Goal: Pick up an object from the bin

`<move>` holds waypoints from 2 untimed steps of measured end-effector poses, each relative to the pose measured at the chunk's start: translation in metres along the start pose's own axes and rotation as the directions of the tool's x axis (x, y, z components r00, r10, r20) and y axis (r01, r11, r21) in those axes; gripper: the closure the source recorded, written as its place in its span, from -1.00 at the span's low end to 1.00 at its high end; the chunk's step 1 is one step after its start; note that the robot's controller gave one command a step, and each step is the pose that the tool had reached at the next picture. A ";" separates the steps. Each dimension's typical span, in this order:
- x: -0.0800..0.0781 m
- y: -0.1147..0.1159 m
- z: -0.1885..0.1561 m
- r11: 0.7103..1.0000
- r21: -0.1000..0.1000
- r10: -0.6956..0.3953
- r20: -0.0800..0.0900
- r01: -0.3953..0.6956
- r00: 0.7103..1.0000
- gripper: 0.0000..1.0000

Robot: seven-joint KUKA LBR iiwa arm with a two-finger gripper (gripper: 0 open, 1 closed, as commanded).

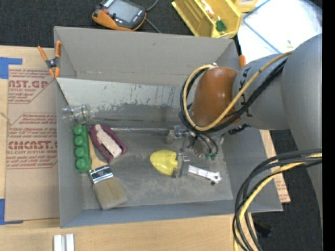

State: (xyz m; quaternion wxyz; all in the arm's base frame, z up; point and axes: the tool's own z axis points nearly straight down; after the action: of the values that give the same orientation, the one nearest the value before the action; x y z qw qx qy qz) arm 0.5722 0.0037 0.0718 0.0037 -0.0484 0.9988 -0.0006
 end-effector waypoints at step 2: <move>-0.017 -0.003 0.001 0.983 -0.002 0.184 0.005 -0.184 0.983 1.00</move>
Offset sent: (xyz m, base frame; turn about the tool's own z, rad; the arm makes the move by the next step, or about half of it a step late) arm 0.0000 0.0000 0.0000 0.0000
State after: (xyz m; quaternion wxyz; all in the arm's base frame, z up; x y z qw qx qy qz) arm 0.5896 0.0022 0.0708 0.0063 0.0443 0.9990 0.0009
